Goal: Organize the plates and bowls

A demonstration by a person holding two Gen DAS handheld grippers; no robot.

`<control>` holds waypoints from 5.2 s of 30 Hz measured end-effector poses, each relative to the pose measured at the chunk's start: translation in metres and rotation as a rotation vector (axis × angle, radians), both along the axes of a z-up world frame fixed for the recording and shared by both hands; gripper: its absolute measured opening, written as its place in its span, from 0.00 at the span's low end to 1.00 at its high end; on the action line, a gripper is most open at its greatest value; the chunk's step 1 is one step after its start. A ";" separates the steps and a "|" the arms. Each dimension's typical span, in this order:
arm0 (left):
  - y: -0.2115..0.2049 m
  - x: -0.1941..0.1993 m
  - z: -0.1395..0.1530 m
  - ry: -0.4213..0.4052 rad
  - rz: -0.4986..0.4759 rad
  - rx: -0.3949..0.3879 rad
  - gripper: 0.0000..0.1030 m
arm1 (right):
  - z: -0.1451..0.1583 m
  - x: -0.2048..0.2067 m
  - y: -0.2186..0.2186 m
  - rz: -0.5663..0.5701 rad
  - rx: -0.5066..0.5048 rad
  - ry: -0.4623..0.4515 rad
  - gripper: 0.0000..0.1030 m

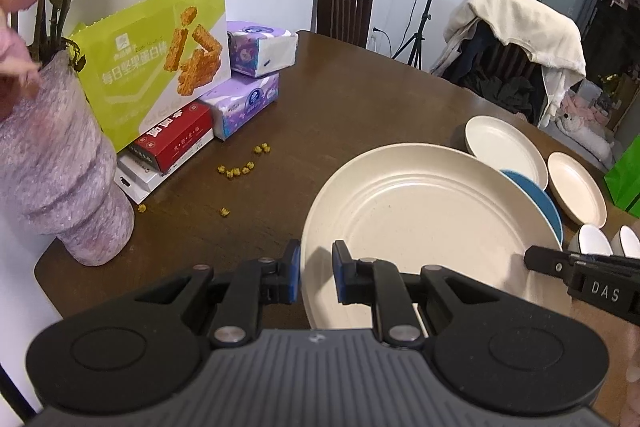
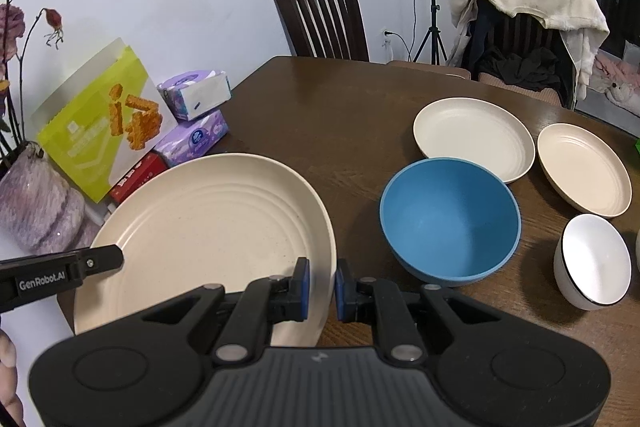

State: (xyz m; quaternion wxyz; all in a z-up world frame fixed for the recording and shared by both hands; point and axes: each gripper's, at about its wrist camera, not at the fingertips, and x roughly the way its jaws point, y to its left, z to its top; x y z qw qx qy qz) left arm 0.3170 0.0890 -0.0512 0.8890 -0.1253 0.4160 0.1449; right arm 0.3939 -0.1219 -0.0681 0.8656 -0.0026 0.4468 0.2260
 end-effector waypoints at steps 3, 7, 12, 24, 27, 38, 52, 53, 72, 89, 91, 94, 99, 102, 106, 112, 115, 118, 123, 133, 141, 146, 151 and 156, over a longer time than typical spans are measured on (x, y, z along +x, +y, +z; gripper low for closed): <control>0.000 -0.004 -0.004 0.004 0.000 -0.002 0.16 | -0.003 -0.003 0.000 0.001 -0.001 0.000 0.12; 0.001 -0.010 -0.011 0.009 0.005 -0.010 0.16 | -0.009 -0.008 0.000 0.003 0.000 0.005 0.12; 0.005 -0.015 -0.023 0.025 0.015 -0.011 0.16 | -0.019 -0.016 0.004 0.020 -0.011 0.002 0.12; 0.013 -0.020 -0.053 0.079 0.035 -0.005 0.16 | -0.051 -0.022 0.016 0.044 -0.024 0.034 0.12; 0.015 -0.021 -0.062 0.093 0.038 -0.005 0.16 | -0.059 -0.022 0.019 0.046 -0.030 0.045 0.12; 0.018 -0.023 -0.094 0.145 0.032 -0.014 0.16 | -0.089 -0.022 0.027 0.060 -0.055 0.080 0.12; 0.011 -0.033 -0.116 0.174 -0.018 -0.043 0.16 | -0.108 -0.040 0.014 0.088 -0.086 0.050 0.12; 0.011 -0.034 -0.118 0.176 -0.020 -0.047 0.16 | -0.109 -0.041 0.013 0.090 -0.087 0.051 0.12; 0.016 -0.027 -0.133 0.201 -0.046 -0.052 0.17 | -0.133 -0.049 0.018 0.084 -0.113 0.072 0.15; -0.004 -0.044 -0.069 0.021 -0.105 -0.046 1.00 | -0.101 -0.053 -0.031 -0.035 -0.005 0.077 0.98; -0.009 -0.046 -0.064 0.013 -0.107 -0.046 1.00 | -0.097 -0.056 -0.044 -0.059 -0.023 0.075 1.00; -0.016 -0.048 -0.057 -0.009 -0.109 -0.045 1.00 | -0.091 -0.060 -0.063 -0.093 -0.044 0.078 1.00; -0.034 -0.049 -0.046 -0.031 -0.141 -0.047 1.00 | -0.074 -0.067 -0.095 -0.143 -0.041 0.055 1.00; -0.044 -0.049 -0.040 -0.043 -0.163 -0.051 1.00 | -0.063 -0.071 -0.112 -0.169 -0.030 0.039 1.00; -0.058 -0.050 -0.033 -0.058 -0.193 -0.048 1.00 | -0.052 -0.078 -0.131 -0.205 -0.023 0.022 1.00; -0.074 -0.055 -0.025 -0.079 -0.226 -0.046 1.00 | -0.039 -0.090 -0.152 -0.237 -0.018 -0.007 1.00; -0.080 -0.057 -0.021 -0.088 -0.235 -0.045 1.00 | -0.032 -0.095 -0.163 -0.248 -0.016 -0.019 1.00; -0.084 -0.061 -0.018 -0.098 -0.240 -0.043 1.00 | -0.027 -0.100 -0.172 -0.263 -0.015 -0.032 1.00; -0.091 -0.067 -0.011 -0.111 -0.248 -0.049 1.00 | -0.019 -0.107 -0.189 -0.285 -0.018 -0.052 1.00; -0.109 -0.074 0.000 -0.127 -0.254 -0.034 1.00 | -0.010 -0.119 -0.212 -0.301 -0.036 -0.072 1.00; -0.122 -0.072 0.017 -0.150 -0.246 -0.035 1.00 | 0.004 -0.118 -0.228 -0.304 -0.036 -0.078 1.00; -0.127 -0.063 0.030 -0.164 -0.243 -0.020 1.00 | 0.021 -0.112 -0.228 -0.281 -0.057 -0.095 1.00; -0.134 -0.042 0.045 -0.164 -0.255 -0.012 1.00 | 0.040 -0.098 -0.227 -0.254 -0.032 -0.114 1.00; -0.134 -0.013 0.056 -0.170 -0.270 -0.030 1.00 | 0.051 -0.078 -0.225 -0.262 -0.020 -0.129 1.00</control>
